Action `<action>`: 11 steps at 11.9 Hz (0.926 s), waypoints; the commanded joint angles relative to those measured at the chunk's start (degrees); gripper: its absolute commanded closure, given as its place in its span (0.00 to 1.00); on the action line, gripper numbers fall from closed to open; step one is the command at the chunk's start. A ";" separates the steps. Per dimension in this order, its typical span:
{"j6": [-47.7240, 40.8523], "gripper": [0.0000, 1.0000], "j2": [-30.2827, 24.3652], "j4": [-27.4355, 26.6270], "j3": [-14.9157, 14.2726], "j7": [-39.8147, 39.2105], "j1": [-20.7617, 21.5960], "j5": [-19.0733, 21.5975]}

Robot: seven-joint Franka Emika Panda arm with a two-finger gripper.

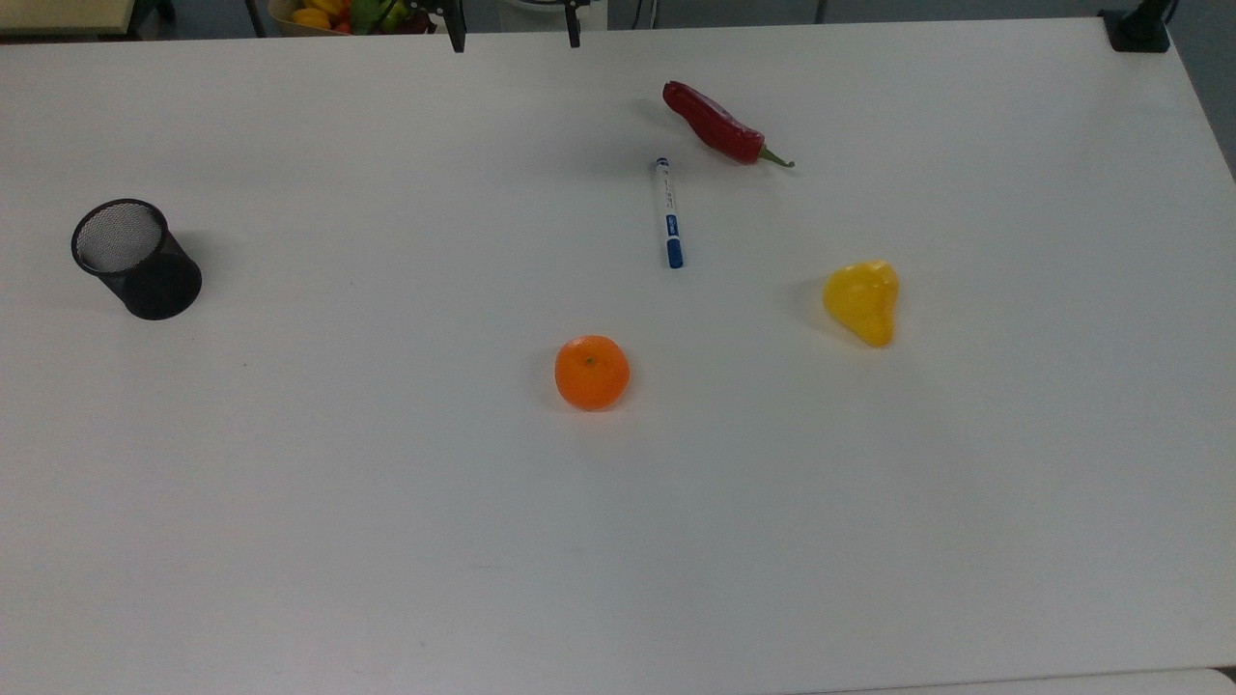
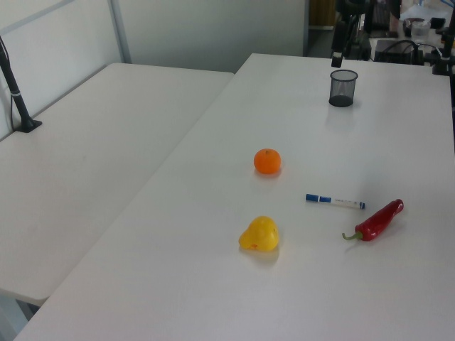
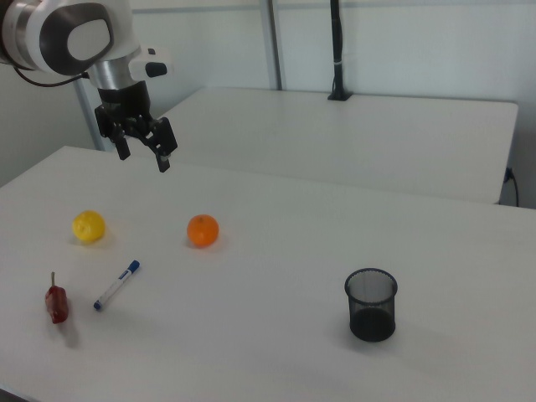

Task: Place marker
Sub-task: 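Move the gripper from rest toward the blue-capped white marker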

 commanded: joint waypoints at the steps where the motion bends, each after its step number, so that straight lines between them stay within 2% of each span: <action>1: -0.21 0.00 -1.45 -1.55 -0.40 -1.06 0.55 -0.54; 6: -0.21 0.00 -1.37 -1.64 -0.40 -1.06 0.63 -0.45; 8: -0.30 0.00 -1.19 -2.25 0.47 -0.54 0.81 -0.36; 11: -0.04 0.00 -0.76 -6.29 0.57 3.92 5.46 -0.36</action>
